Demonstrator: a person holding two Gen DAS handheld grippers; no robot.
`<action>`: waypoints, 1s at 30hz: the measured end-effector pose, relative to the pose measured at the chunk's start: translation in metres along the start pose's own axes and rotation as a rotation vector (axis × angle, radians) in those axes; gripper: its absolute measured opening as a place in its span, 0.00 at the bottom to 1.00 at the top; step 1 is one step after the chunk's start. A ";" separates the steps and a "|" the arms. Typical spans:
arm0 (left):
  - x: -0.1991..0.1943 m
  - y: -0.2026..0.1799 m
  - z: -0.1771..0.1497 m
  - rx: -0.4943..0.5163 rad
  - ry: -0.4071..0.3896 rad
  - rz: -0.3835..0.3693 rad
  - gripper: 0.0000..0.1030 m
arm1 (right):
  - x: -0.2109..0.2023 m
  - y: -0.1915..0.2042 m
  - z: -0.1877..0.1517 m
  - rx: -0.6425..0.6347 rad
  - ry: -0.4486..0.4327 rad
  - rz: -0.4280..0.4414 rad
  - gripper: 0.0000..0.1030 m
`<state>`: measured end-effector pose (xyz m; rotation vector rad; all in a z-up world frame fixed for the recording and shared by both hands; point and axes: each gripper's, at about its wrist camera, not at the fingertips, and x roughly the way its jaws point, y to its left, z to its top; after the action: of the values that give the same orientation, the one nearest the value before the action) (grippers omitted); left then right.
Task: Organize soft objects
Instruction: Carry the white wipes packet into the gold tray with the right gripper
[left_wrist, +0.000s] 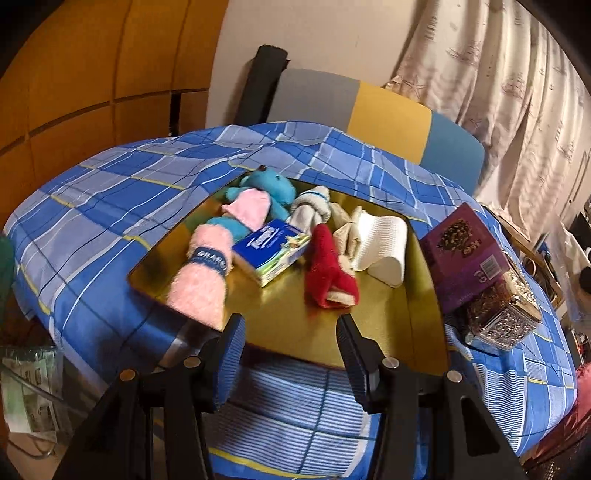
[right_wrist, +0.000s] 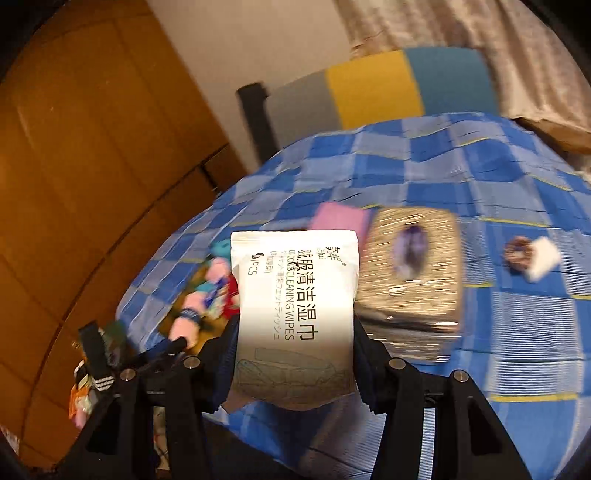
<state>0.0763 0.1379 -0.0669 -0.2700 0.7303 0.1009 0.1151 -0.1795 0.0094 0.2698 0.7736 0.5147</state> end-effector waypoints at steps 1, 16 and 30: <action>0.001 0.002 -0.001 -0.005 0.009 0.004 0.50 | 0.009 0.008 0.000 -0.006 0.014 0.010 0.54; -0.009 0.023 0.003 -0.082 -0.054 0.058 0.50 | 0.151 0.084 0.012 -0.087 0.112 -0.123 0.54; -0.007 0.037 0.006 -0.148 -0.039 0.064 0.50 | 0.194 0.088 0.011 -0.148 0.128 -0.351 0.63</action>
<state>0.0683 0.1753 -0.0654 -0.3852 0.6940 0.2205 0.2097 -0.0015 -0.0617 -0.0385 0.8806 0.2558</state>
